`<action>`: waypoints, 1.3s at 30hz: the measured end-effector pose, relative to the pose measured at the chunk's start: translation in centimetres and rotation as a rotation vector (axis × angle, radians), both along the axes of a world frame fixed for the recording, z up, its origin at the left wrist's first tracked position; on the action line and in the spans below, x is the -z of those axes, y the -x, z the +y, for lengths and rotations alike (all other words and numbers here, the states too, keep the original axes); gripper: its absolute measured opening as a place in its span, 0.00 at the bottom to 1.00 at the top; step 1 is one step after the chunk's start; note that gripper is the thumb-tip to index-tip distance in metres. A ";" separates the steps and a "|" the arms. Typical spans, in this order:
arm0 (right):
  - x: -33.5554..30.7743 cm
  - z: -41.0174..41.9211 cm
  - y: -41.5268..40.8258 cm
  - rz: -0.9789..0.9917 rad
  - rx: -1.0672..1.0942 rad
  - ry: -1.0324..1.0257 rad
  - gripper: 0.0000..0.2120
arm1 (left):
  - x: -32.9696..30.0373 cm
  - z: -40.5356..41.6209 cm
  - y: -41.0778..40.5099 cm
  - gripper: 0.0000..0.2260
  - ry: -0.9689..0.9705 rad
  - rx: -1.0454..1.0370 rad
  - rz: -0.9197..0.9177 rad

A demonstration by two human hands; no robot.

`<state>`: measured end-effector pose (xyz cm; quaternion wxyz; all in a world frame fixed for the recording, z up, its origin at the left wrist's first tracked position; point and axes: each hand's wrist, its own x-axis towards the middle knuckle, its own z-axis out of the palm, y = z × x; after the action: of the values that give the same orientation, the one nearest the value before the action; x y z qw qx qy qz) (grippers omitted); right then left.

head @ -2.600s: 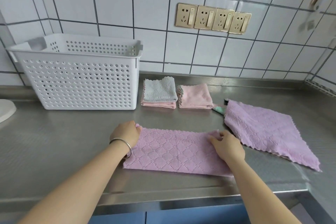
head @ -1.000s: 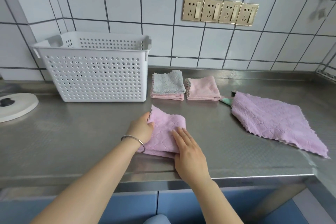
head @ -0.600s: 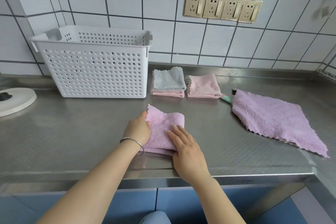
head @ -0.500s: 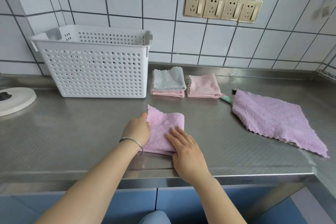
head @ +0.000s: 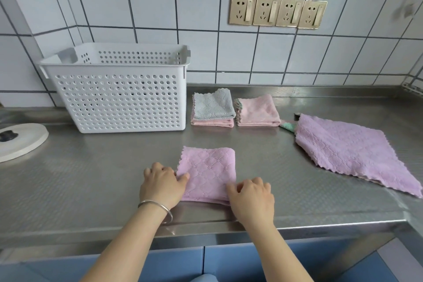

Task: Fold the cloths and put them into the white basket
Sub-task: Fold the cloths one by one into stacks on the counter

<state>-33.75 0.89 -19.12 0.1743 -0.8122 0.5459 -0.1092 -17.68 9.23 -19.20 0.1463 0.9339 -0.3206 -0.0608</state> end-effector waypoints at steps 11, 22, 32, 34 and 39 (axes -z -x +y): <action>-1.9 -4.3 0.3 -0.484 -0.039 -0.084 0.11 | -3.1 -4.6 2.9 0.09 0.633 -0.034 0.294; -8.0 -24.1 -3.1 -0.678 0.145 -0.044 0.12 | -8.7 -24.9 -0.7 0.17 0.593 0.372 0.015; -2.1 -30.1 -5.5 -0.506 0.257 -0.137 0.09 | -3.7 -32.6 -3.0 0.13 -0.020 0.384 -0.287; -1.6 -30.1 -5.6 -0.459 0.260 -0.133 0.05 | -2.9 -32.8 -3.1 0.13 -0.062 0.394 -0.350; -3.1 -30.4 -4.7 -0.290 0.113 -0.038 0.14 | -4.6 -32.6 -2.9 0.10 -0.041 0.377 -0.452</action>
<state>-29.01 -29.56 -16.03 0.2604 -0.7524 0.5618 -0.2247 -14.81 -23.33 -14.64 0.0382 0.8505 -0.5116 0.1159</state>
